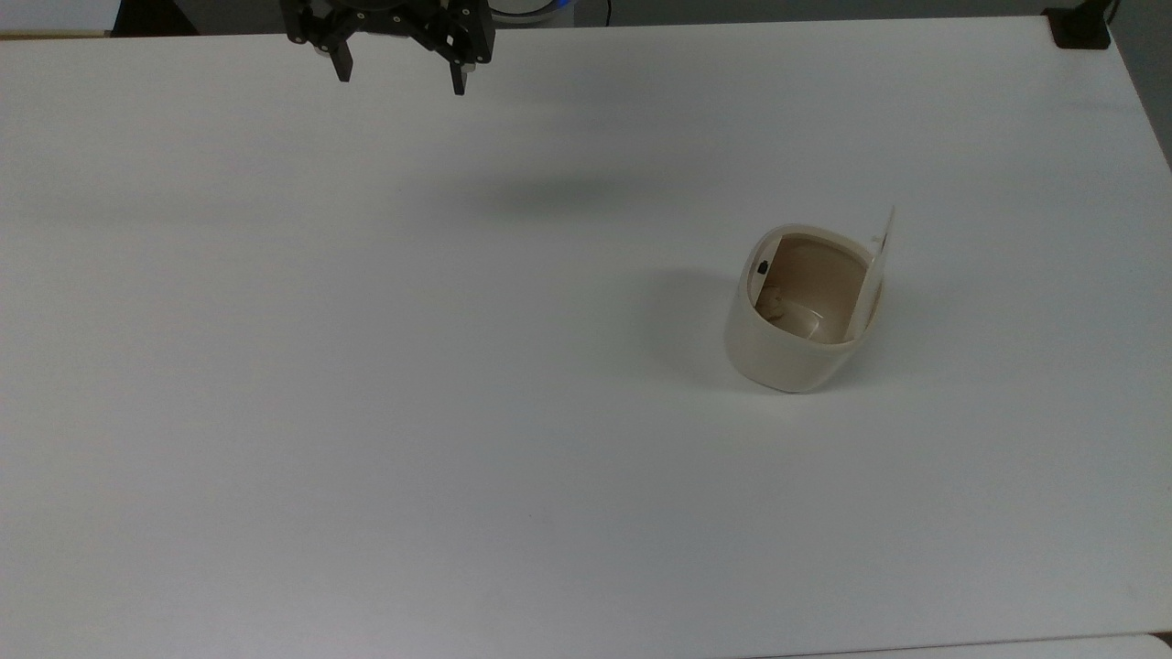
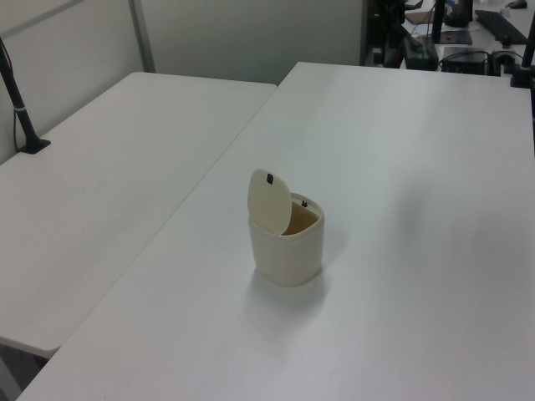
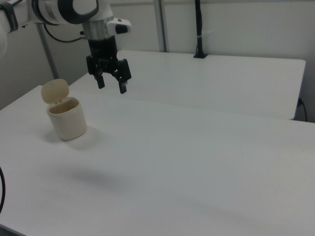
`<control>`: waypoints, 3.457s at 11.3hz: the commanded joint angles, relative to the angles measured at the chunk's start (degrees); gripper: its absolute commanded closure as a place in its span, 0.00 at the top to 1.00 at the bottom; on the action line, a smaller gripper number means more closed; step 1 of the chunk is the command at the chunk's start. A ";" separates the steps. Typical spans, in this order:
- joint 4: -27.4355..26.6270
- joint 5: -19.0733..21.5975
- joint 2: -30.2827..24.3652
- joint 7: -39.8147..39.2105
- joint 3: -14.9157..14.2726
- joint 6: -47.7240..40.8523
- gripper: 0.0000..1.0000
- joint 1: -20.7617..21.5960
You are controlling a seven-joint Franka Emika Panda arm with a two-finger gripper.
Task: Close the trash bin
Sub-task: 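Move the gripper toward the open lid of the cream trash bin, then lower the gripper behind the raised lid, touching its edge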
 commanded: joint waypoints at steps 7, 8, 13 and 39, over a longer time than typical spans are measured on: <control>-1.14 1.95 -1.37 -0.16 -0.43 -0.29 1.00 -1.35; -1.14 1.86 -1.37 -0.25 -0.35 -0.29 1.00 -1.35; -1.23 2.04 -1.45 -6.13 -0.34 -0.82 0.83 -1.35; 1.41 8.46 6.45 -31.98 0.97 31.68 0.00 25.89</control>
